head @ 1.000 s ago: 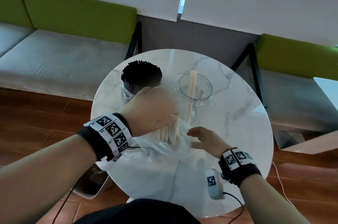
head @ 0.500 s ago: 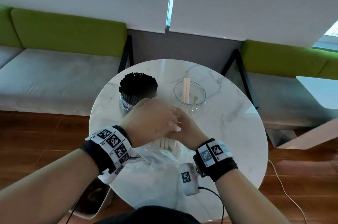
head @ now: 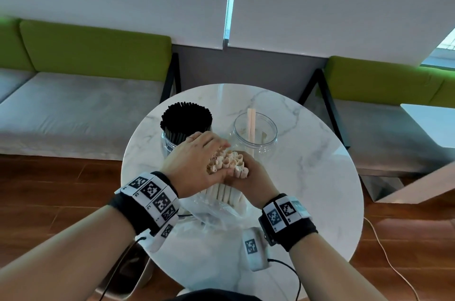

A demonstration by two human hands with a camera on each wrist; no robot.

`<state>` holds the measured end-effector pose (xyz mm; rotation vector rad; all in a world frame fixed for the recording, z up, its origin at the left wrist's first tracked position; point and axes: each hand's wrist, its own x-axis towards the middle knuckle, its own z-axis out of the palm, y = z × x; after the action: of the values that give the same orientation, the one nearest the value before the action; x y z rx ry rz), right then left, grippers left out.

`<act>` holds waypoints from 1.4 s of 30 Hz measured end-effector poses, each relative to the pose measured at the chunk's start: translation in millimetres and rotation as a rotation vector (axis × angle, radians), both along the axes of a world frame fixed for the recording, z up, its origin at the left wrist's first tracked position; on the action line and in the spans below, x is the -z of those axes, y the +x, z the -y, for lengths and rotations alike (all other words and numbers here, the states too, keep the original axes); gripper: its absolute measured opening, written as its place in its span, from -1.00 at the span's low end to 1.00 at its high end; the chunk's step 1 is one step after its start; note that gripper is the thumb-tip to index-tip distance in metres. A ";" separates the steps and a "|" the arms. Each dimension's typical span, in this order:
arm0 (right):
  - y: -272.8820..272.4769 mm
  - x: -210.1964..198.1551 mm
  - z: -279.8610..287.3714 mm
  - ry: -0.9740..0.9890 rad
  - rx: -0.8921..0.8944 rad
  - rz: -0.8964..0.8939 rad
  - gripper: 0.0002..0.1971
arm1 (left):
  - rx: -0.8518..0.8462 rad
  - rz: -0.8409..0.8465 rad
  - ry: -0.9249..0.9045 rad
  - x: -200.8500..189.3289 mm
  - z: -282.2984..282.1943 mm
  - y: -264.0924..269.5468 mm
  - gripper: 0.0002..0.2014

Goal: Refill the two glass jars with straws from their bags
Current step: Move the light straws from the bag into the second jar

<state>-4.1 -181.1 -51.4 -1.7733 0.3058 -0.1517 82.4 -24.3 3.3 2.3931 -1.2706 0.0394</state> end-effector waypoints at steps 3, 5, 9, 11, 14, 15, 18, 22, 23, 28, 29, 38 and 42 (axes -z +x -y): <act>-0.1 -0.3 7.0 0.063 0.032 0.026 -0.57 | -0.023 0.020 -0.009 0.7 1.7 1.0 -0.54; 0.9 -1.9 10.9 0.111 0.030 0.019 -0.62 | -0.037 0.037 -0.021 1.5 3.3 1.6 -0.59; 3.8 -2.3 16.2 0.185 0.023 0.024 -0.65 | -0.060 0.083 -0.055 6.2 8.1 4.0 -0.68; 4.7 -3.1 14.4 0.164 0.015 0.034 -0.63 | -0.072 0.087 -0.059 8.3 10.1 4.5 -0.68; 4.4 -9.0 14.5 0.201 0.019 0.055 -0.77 | -0.087 0.081 -0.069 9.1 11.4 4.3 -0.66; 4.2 -12.1 16.0 0.216 0.031 0.068 -0.84 | -0.095 0.082 -0.065 9.0 11.2 4.6 -0.67; 3.4 -20.3 22.3 0.259 0.062 0.113 -0.90 | -0.117 0.076 -0.044 8.1 8.7 5.9 -0.72; 4.7 -25.4 19.5 0.244 -0.015 0.140 -0.82 | -0.125 0.077 -0.040 8.3 7.6 5.3 -0.72; 5.6 -26.2 17.8 0.223 -0.036 0.141 -0.77 | -0.126 0.077 -0.044 8.1 8.0 4.8 -0.70; 6.3 -19.2 12.9 -0.016 -0.038 0.181 -0.29 | -0.144 0.073 -0.038 8.0 8.4 3.4 -0.67; 5.7 -18.9 12.5 -0.090 -0.025 0.202 -0.27 | -0.147 0.078 -0.038 8.1 8.7 3.3 -0.67; 13.5 -11.9 14.6 -0.274 0.033 0.222 -0.66 | -0.153 0.100 -0.045 9.0 10.1 3.4 -0.69; 17.6 -17.5 15.4 -0.212 0.000 0.204 -0.77 | -0.164 0.089 -0.035 7.8 11.7 3.5 -0.67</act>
<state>13.5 -196.5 -33.9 -1.9480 0.1465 -0.3743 85.9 -35.9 -4.4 2.4844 -1.0992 0.2175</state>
